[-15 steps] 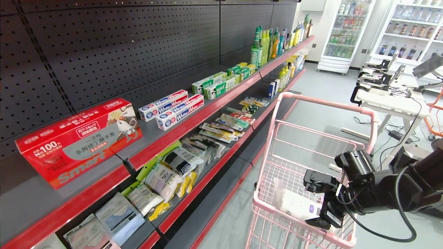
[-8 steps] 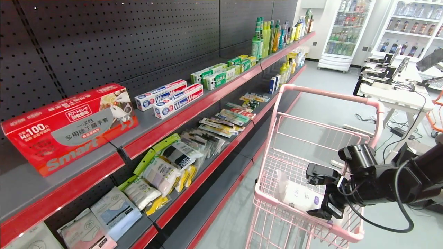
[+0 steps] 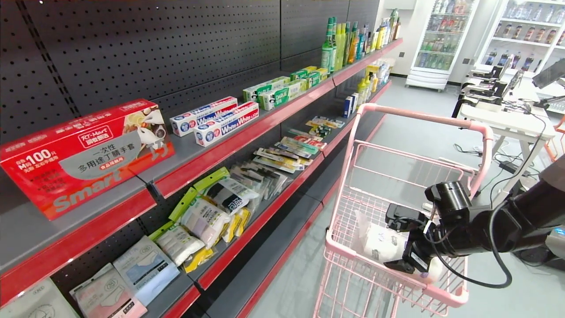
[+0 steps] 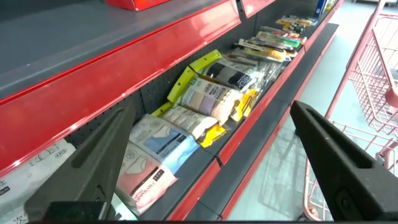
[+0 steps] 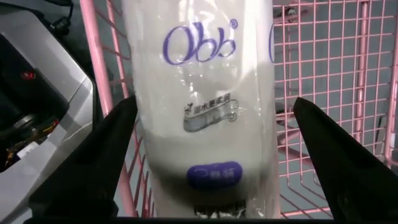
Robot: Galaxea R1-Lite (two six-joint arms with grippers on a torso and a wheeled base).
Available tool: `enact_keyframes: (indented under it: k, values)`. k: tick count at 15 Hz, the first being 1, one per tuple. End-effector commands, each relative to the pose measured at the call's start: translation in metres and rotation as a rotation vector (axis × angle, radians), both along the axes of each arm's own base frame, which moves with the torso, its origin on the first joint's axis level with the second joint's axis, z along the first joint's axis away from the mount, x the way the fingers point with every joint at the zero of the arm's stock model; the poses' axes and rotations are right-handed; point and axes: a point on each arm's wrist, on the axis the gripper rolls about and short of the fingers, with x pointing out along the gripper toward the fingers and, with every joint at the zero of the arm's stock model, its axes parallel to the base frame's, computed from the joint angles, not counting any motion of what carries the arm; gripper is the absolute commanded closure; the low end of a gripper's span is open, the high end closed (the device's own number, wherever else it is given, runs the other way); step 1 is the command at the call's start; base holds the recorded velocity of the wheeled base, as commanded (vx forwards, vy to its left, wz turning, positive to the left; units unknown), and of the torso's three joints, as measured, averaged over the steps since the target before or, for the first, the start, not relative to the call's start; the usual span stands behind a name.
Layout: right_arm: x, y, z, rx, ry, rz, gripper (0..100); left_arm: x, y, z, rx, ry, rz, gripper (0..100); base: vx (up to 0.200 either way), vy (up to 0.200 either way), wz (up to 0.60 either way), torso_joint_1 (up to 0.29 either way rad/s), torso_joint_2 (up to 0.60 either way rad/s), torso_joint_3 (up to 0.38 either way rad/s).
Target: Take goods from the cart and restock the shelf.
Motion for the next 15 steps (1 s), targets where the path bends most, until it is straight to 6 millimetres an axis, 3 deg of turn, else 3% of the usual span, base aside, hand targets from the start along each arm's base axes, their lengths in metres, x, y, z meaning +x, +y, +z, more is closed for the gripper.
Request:
enact_keyframes:
  k: [1,3,8,15]
  values:
    - [-0.002,0.003,-0.011,0.001,0.044,0.005,0,0.000,0.000,0.000,0.000,0.001,0.001,0,0.000,0.000,0.00,0.000,0.00,0.000]
    - [0.000,0.006,-0.020,-0.004,0.073,0.013,0,0.000,0.000,0.000,0.000,0.001,0.000,0,0.000,0.000,0.00,0.000,0.00,0.000]
    - [0.018,0.013,-0.020,-0.056,0.113,0.007,0,0.000,0.000,0.000,0.000,0.001,0.001,0,0.000,0.000,0.00,0.000,0.00,0.000]
    - [0.038,0.020,-0.001,-0.148,0.284,-0.006,0,0.000,0.000,0.000,0.000,0.001,0.001,0,0.000,0.000,0.00,0.000,0.00,0.000]
